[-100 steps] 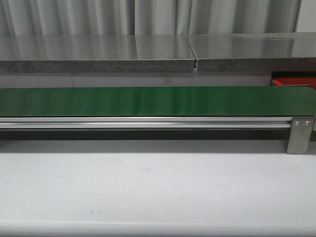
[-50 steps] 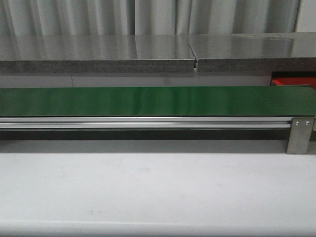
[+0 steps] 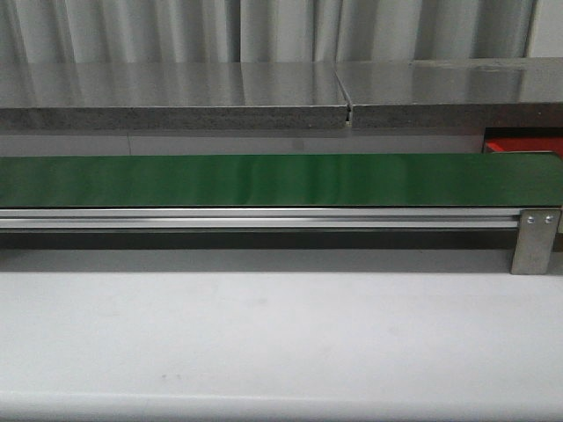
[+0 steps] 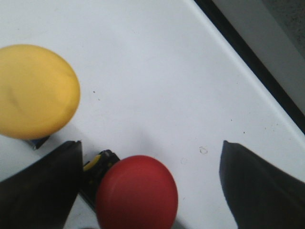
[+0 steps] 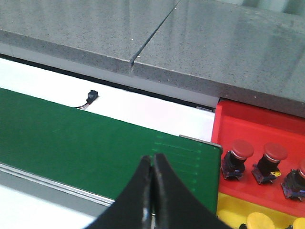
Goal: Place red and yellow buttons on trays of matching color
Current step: 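Move the left gripper over a red button in the cluster, then grasp the red button and set it on the belt, open left gripper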
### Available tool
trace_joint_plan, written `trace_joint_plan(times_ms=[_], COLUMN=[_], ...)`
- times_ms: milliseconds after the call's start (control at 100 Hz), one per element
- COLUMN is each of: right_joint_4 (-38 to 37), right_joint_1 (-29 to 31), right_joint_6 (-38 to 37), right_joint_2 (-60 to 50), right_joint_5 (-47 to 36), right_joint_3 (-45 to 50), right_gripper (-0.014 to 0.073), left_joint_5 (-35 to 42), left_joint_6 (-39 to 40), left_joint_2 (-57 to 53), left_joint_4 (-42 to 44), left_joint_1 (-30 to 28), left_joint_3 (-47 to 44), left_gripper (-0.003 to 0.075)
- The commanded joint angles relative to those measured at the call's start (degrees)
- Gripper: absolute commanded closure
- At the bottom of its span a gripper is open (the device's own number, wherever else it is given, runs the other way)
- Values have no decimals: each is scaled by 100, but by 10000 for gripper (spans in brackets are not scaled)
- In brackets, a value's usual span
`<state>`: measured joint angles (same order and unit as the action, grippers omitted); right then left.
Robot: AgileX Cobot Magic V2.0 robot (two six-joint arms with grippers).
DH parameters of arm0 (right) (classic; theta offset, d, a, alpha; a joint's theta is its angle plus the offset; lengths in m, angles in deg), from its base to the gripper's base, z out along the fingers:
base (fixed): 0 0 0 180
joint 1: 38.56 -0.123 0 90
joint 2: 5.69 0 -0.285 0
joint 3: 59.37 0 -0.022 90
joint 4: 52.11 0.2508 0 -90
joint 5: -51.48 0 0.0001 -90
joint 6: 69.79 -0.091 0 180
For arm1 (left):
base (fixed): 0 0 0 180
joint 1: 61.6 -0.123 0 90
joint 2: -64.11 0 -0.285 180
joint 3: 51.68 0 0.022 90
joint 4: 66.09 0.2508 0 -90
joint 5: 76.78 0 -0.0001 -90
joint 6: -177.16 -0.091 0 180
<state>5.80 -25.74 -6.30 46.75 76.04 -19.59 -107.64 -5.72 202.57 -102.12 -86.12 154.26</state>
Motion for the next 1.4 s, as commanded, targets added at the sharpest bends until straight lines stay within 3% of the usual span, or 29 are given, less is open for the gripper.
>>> trace_joint_plan(times_ms=[0, 360, 570, 840, 1070, 1390], right_joint_4=[121, 121, 121, 121, 121, 121], right_joint_1=[-13, -13, -13, -13, -13, -13], right_joint_6=[11, 11, 11, 11, 11, 11], right_joint_2=[-39, -39, -39, -39, -39, -39], right_joint_5=[-229, -229, -229, -229, -229, -229], right_joint_3=[-166, -166, -166, -166, -166, -166], right_gripper=[711, 711, 711, 711, 711, 711], left_joint_5=[-12, -335, -385, -546, -1452, -1865], left_joint_6=[72, 72, 72, 72, 50, 38], left_joint_2=[-320, -353, -652, -1379, -1846, -2393], left_joint_4=[-162, -162, -162, 79, 727, 1624], left_joint_1=[-10, -10, -10, -10, 13, 514], left_joint_3=[173, 173, 173, 289, 798, 802], left_gripper=[256, 606, 736, 741, 741, 741])
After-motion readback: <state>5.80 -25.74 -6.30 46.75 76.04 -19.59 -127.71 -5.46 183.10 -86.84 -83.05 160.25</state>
